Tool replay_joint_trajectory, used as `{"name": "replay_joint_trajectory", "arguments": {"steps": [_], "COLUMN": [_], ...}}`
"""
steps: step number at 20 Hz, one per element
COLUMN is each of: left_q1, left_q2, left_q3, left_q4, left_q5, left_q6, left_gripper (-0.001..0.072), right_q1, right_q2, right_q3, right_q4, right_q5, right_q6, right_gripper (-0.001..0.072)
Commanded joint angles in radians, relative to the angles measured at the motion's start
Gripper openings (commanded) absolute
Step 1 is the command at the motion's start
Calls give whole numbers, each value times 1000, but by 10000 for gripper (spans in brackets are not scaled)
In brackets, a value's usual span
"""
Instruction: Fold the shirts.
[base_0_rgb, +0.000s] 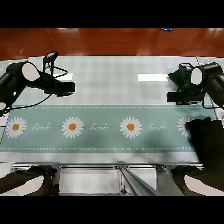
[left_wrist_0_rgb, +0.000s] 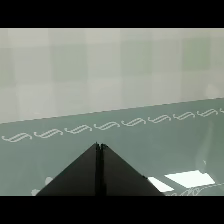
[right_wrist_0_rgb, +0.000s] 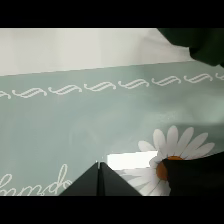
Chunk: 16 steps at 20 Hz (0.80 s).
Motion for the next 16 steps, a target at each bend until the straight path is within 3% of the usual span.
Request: {"name": "replay_joint_trajectory", "arguments": {"steps": [1,16], "left_q1": [0,0], "left_q2": [-1,-1], "left_q3": [0,0], "left_q4": [0,0], "left_q5": [0,7], "left_q6": [0,0], "left_gripper": [17,17], "right_q1": [1,1], "right_q2": [0,0], "right_q3": [1,1], "right_q4": [0,0], "right_q5": [0,-28], "right_q6": [0,0], "right_gripper": [24,24]}}
